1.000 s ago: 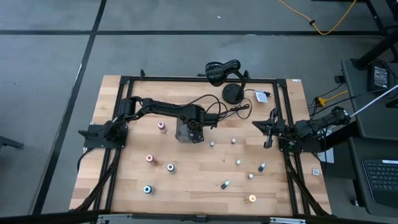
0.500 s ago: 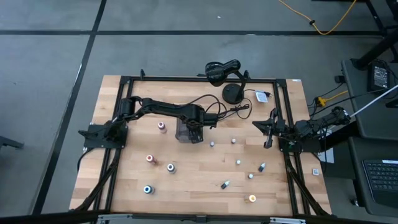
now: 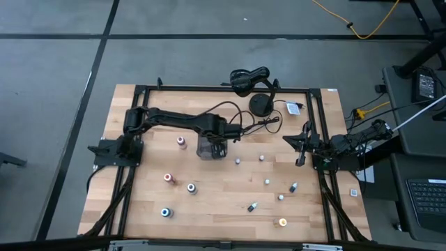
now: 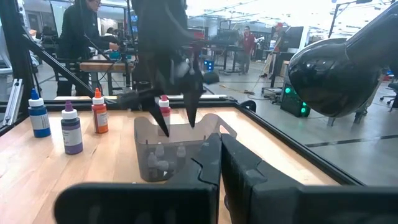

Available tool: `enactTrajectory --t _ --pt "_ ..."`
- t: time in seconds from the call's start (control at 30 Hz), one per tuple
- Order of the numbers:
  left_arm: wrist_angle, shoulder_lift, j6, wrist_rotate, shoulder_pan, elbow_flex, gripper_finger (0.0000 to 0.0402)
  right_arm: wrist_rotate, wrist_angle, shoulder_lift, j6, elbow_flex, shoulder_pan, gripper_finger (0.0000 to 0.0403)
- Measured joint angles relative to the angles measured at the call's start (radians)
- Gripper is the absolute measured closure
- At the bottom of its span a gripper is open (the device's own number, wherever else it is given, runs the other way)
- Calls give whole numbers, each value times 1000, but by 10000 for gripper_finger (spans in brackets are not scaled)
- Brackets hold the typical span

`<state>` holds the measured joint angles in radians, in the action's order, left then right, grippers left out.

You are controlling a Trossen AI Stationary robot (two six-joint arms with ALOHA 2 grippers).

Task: Pick & Place food coloring
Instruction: Put the top small blue food coloring bottle into the gray transparent bin

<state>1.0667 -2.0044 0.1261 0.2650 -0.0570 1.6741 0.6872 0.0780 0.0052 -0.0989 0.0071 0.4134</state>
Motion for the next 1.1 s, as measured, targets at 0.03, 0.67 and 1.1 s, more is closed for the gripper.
enactTrajectory --t 0.03,0.67,1.1 --pt "-1 11 -7 1 3 0 158 0 0 0 0 0 0 388" --pt "44 162 -137 -35 148 1 164 0 0 0 0 0 0 388" --pt "130 158 -27 -108 264 1 164 0 0 0 0 0 0 388"
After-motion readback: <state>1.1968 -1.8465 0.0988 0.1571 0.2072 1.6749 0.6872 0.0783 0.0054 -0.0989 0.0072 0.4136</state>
